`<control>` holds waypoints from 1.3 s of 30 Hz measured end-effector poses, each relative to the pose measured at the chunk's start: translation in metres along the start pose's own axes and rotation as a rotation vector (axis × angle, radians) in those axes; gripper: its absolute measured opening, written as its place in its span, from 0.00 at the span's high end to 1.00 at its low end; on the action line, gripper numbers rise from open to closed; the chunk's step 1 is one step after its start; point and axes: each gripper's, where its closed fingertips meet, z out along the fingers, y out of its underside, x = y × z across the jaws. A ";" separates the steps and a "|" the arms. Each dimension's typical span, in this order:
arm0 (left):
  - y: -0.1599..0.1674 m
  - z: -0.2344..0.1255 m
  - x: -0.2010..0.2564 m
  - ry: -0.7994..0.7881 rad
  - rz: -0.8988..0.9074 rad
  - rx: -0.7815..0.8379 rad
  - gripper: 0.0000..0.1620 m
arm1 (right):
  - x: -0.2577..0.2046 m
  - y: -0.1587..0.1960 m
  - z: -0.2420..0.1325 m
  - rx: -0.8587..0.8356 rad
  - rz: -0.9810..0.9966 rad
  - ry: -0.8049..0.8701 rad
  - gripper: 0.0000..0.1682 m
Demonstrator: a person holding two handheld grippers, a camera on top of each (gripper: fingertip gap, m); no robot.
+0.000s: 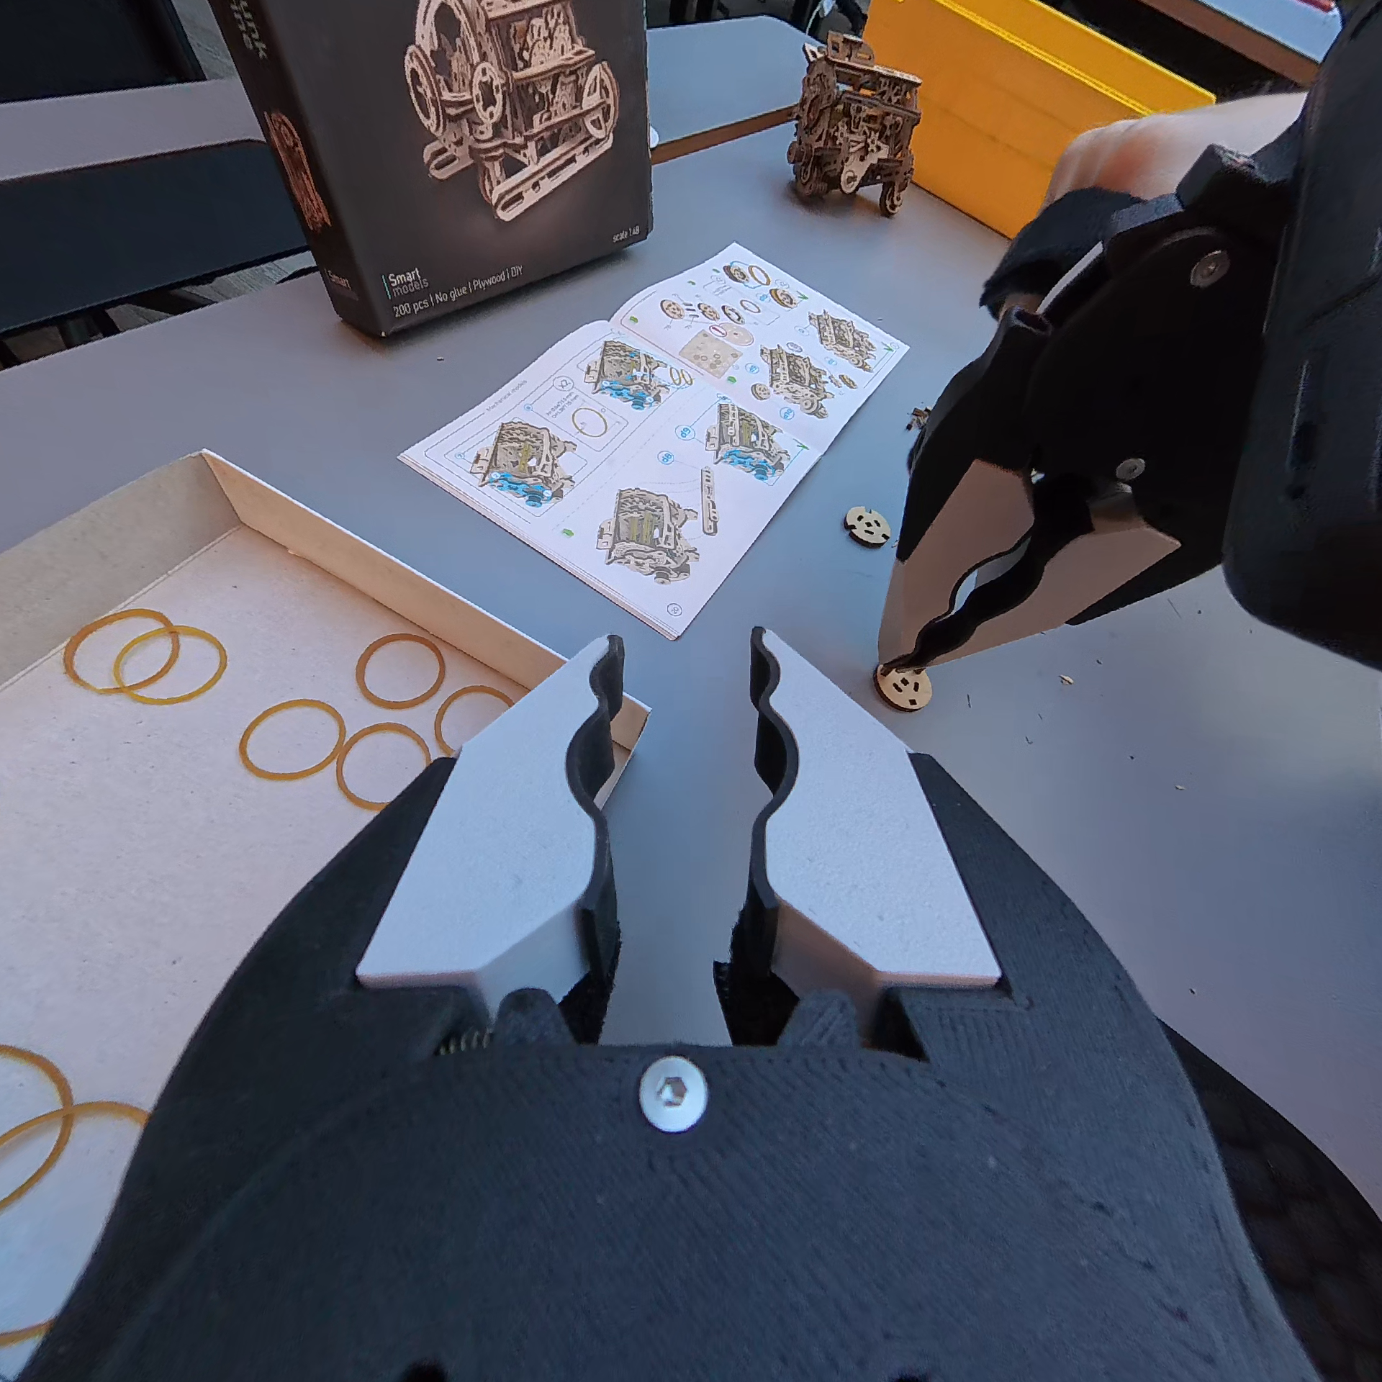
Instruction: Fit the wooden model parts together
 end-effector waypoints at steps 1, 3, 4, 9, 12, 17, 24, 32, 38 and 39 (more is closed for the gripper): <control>0.001 0.000 0.000 0.001 0.001 -0.003 0.80 | 0.000 0.000 0.000 0.003 0.016 0.001 0.99; 0.003 0.002 0.002 0.012 -0.001 -0.019 0.79 | 0.002 0.003 0.000 0.005 0.058 0.015 0.99; 0.006 0.003 0.004 0.024 -0.005 -0.037 0.78 | 0.002 0.004 0.000 0.007 0.086 0.019 0.99; 0.022 0.019 0.025 0.102 0.040 -0.133 0.77 | 0.010 0.018 -0.001 0.050 0.302 0.036 0.99; 0.035 0.036 0.043 0.131 0.118 -0.217 0.72 | 0.012 0.025 -0.003 0.114 0.448 0.029 0.99; 0.036 0.068 0.074 0.156 0.200 -0.243 0.68 | 0.014 0.030 -0.012 0.239 0.502 0.035 0.99; 0.052 0.087 0.075 0.066 0.350 -0.328 0.63 | 0.013 0.032 -0.009 0.285 0.013 0.188 0.99; 0.052 0.086 0.070 0.060 0.365 -0.311 0.65 | 0.022 0.026 -0.006 0.345 -0.083 0.164 0.99; 0.051 0.084 0.065 0.047 0.359 -0.308 0.65 | 0.014 0.031 -0.001 0.289 -0.121 0.156 0.99; 0.051 0.084 0.064 0.044 0.356 -0.307 0.65 | 0.011 0.029 -0.001 0.298 -0.130 0.145 0.99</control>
